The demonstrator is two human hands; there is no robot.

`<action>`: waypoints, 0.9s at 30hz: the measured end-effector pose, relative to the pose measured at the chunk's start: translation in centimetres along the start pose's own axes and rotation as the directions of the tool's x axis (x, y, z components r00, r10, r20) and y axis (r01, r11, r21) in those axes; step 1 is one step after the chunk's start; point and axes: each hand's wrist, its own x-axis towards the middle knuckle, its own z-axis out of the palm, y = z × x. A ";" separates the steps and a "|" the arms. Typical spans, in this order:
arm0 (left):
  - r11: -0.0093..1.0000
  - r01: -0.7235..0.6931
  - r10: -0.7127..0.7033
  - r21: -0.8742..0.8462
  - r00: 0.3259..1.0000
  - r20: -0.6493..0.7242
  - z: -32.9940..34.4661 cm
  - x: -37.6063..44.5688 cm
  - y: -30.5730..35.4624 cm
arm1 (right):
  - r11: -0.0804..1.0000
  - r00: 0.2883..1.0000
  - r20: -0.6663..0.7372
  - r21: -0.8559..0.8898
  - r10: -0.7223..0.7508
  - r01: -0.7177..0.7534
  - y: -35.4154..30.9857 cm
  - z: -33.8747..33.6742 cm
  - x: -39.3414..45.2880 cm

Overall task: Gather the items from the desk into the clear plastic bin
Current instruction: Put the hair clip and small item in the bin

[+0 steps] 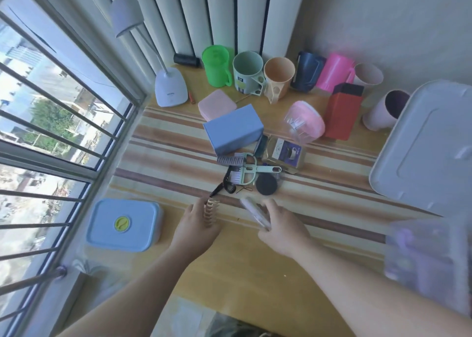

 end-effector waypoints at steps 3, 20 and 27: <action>1.000 -0.017 0.017 -0.002 1.000 -0.015 0.0 -1.3 1.6 | 0.861 0.985 0.114 0.480 0.130 -0.169 0.8 -1.7 -2.3; 0.854 -0.517 0.518 -0.056 0.855 0.027 10.2 -16.0 26.4 | 0.895 0.886 -0.460 0.371 -0.056 0.249 19.2 -16.4 -25.5; 0.808 -0.520 0.543 -0.276 0.839 0.009 20.9 -20.4 33.5 | 0.933 0.833 -0.449 0.300 0.323 -0.199 39.6 -15.3 -33.6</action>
